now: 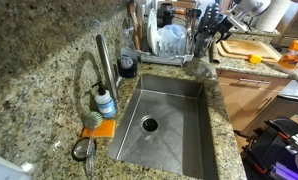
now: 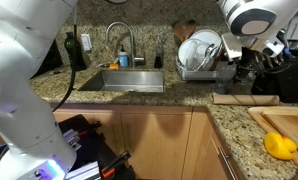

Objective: Remove the paper towel roll from the clear bottle on the right and place it on the counter, place the bottle in the sink

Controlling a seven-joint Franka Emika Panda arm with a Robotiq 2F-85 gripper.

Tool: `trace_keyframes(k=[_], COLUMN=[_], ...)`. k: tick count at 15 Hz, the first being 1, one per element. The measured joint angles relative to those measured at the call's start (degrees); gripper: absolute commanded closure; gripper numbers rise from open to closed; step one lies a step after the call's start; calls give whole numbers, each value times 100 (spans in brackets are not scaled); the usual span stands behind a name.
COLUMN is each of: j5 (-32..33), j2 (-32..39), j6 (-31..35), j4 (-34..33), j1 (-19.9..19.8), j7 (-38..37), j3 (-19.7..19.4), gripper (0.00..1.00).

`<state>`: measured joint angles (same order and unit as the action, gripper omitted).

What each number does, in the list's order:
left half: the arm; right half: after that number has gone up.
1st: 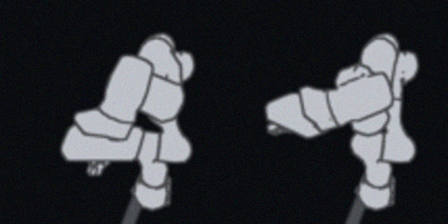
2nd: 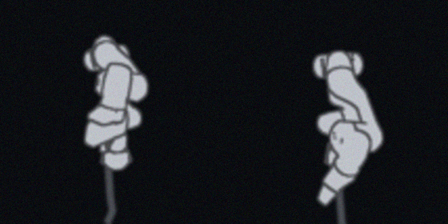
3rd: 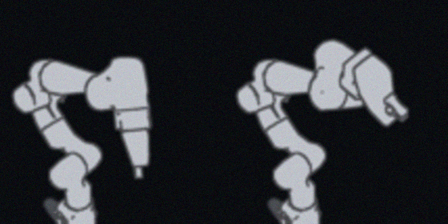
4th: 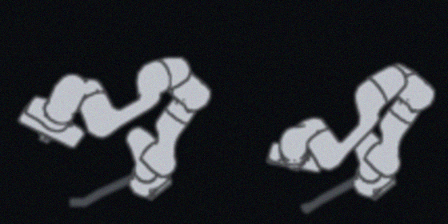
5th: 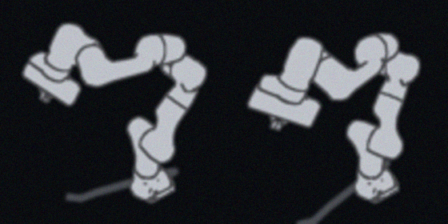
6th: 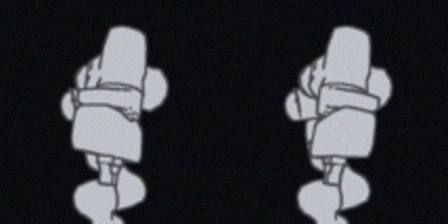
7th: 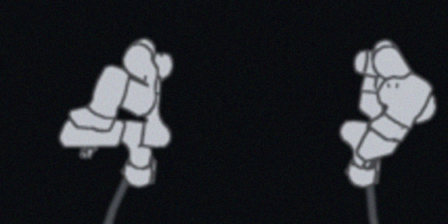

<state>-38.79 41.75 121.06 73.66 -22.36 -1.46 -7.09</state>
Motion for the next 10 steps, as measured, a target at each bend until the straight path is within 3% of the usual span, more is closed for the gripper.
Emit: trace_keyframes(k=[3, 4, 6, 10], j5=[0, 0, 5, 7], j2=[113, 115, 133, 240], j6=[47, 37, 37, 37], j4=[-97, -97, -97, -112], j1=[-1, -6, -35, -159], j7=[0, -57, -238, -490], j3=[16, 16, 5, -15], gripper=[4, 26, 31, 59])
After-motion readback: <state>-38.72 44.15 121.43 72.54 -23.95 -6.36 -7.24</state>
